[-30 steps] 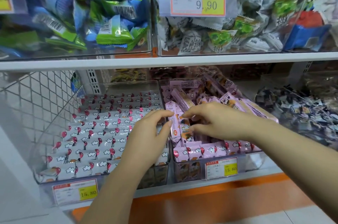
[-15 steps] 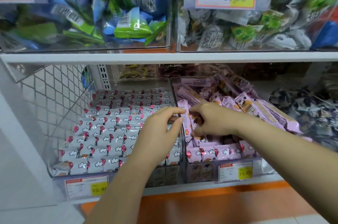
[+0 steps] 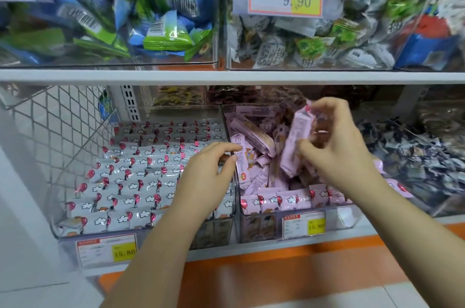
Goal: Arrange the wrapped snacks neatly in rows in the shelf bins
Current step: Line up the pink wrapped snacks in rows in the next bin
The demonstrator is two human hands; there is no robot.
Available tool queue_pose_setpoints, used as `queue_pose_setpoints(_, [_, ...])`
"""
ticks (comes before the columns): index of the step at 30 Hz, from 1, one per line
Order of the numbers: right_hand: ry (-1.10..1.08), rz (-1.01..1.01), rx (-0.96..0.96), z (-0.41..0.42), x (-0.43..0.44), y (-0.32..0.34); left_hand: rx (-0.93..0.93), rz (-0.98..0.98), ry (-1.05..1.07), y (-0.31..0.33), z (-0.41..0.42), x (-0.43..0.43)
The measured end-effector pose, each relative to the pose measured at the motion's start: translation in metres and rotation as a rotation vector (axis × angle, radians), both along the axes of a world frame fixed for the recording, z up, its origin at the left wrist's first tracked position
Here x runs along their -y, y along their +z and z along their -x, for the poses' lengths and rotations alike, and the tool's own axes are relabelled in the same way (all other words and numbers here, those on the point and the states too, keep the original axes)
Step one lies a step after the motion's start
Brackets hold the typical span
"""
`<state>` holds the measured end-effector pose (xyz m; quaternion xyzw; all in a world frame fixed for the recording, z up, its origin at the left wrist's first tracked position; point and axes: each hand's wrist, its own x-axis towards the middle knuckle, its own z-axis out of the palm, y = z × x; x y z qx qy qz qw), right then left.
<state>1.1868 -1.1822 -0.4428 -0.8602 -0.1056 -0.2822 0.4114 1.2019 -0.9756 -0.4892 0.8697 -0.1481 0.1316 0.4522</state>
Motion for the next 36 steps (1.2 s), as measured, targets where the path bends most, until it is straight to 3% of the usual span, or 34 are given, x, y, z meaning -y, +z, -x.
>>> queue_pose_setpoints(5, [-0.033,-0.022,0.211,0.020,0.024,0.000,0.032,-0.027,0.007,0.000,0.002,0.001])
queue_pose_setpoints(10, [-0.386,0.028,0.384,0.019,0.053,-0.008,0.049,-0.054,-0.002,-0.003,0.003,0.000])
queue_pose_setpoints(12, [-0.454,0.079,0.249,0.015,0.063,-0.013,0.057,-0.060,-0.002,-0.004,0.003,0.000])
queue_pose_setpoints(14, [-0.408,0.137,0.023,0.011,0.068,-0.020,0.062,-0.061,-0.002,-0.004,0.003,0.000])
queue_pose_setpoints(16, [-0.382,0.194,-0.083,0.010,0.070,-0.022,0.066,-0.057,-0.004,-0.004,0.002,0.000])
queue_pose_setpoints(22, [-0.366,0.206,-0.071,0.015,0.063,-0.005,0.052,-0.061,0.004,-0.003,0.003,-0.001])
queue_pose_setpoints(25, [-0.255,0.260,-0.007,0.012,0.039,0.009,0.039,-0.048,0.006,-0.002,0.002,-0.001])
queue_pose_setpoints(30, [0.110,0.395,-0.259,-0.024,-0.022,0.005,0.014,0.012,0.012,-0.002,0.002,-0.001])
queue_pose_setpoints(36, [0.211,0.490,-0.348,-0.074,-0.062,-0.020,0.034,0.016,0.002,-0.001,0.000,-0.004])
